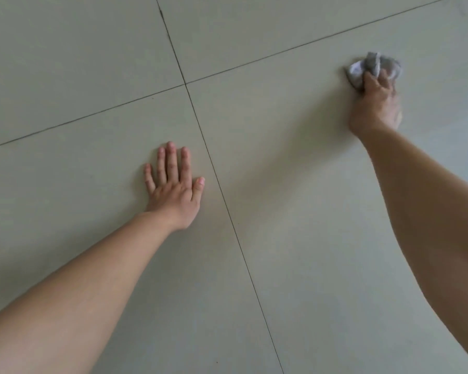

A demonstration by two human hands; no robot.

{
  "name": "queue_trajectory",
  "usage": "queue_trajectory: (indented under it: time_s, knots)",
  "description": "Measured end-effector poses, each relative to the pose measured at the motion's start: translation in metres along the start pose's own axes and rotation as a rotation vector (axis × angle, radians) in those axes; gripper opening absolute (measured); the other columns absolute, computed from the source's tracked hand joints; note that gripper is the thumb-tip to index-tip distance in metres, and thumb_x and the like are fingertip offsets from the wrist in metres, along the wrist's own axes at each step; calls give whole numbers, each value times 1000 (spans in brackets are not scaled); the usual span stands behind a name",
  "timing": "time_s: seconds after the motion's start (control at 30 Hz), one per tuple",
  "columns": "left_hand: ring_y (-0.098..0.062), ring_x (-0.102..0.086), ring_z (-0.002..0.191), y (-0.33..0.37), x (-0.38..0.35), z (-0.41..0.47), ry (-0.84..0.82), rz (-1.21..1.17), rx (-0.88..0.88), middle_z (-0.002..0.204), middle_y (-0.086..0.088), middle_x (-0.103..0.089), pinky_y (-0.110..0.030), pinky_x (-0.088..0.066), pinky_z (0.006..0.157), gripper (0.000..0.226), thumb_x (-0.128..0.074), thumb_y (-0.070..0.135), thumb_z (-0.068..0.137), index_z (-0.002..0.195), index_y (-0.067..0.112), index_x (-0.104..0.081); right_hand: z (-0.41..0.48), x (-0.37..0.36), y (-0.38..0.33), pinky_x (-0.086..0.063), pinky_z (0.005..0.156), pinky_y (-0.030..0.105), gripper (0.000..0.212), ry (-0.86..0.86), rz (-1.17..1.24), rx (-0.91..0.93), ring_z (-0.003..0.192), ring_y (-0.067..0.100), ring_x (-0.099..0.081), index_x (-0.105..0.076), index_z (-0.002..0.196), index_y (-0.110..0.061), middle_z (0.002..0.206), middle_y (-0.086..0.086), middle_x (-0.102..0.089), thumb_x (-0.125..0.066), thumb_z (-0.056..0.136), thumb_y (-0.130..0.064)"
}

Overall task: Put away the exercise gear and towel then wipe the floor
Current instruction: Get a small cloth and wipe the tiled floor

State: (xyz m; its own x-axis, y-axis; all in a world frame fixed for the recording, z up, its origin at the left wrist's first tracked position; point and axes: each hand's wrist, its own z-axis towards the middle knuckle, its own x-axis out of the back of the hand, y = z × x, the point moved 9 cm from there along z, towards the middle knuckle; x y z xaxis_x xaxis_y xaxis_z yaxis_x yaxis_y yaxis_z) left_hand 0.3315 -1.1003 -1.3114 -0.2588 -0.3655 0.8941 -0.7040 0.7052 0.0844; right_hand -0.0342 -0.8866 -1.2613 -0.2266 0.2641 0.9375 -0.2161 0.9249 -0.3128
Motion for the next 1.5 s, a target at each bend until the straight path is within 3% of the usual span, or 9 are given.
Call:
queue_trajectory:
  time_s: [0.1,0.3,0.4,0.63,0.77,1.0,1.13,1.33,1.5]
  knots:
    - [-23,26,147,1,-1,1,4,10,5,160,-7,27,-50,13,118,70,-17,49,101,155,18,16,-74,-19,-20,-29,120,40,55,71,76,127,153,25,-15,-31,154,-37,167,-5,-17,-37,103,-18]
    - [-21,21,149,2,1,2,12,6,43,162,-7,22,-48,10,119,68,-24,45,103,156,19,9,-262,-84,-62,-19,123,40,64,-281,-17,834,151,30,-23,-49,147,-23,160,3,-35,-27,89,-7]
    - [-20,20,149,2,3,2,-1,12,66,163,-7,21,-48,10,120,67,-24,44,103,157,17,7,-276,-68,-6,-16,124,37,69,-346,-114,968,152,24,-20,-45,150,-24,162,0,-31,-20,87,-9]
    - [-33,4,151,46,21,-18,101,95,110,163,-19,5,-53,-5,120,66,-32,33,101,156,5,-7,-222,46,264,-22,122,35,75,-61,-50,-157,154,24,-13,-32,156,-28,167,-2,-15,-47,87,0]
    - [-33,8,151,134,10,-34,38,134,-103,163,-15,12,-53,-5,120,71,-40,34,100,157,12,-4,-274,43,285,-13,125,35,76,12,88,-507,155,26,-5,-26,158,-25,168,3,-9,-43,87,-3]
    - [-33,3,151,248,-11,-53,-97,144,-336,165,-5,6,-53,-10,119,63,-35,35,103,157,29,-5,-441,-56,106,-14,125,45,65,-393,-16,598,153,33,-11,-43,151,-21,164,6,-24,-27,88,-15]
    - [-34,7,151,256,-29,-56,-119,229,-328,165,-5,12,-55,-9,119,61,-31,39,103,157,32,-2,-443,-49,139,-15,125,44,54,-437,-80,954,154,26,-13,-46,149,-21,164,3,-26,-43,97,-10]
    - [-32,14,150,250,-37,-55,-123,305,-334,163,-5,20,-55,-3,119,60,-23,43,104,156,35,7,-309,53,320,-27,121,43,63,-94,-80,-27,153,30,-17,-36,154,-23,165,5,-21,-35,92,-10]
    - [-32,13,150,250,-36,-56,-102,304,-347,163,-6,18,-54,-3,119,60,-22,44,104,156,34,7,-290,42,304,-10,125,35,73,45,78,-508,154,32,-5,-24,159,-22,168,5,-9,-38,89,-3]
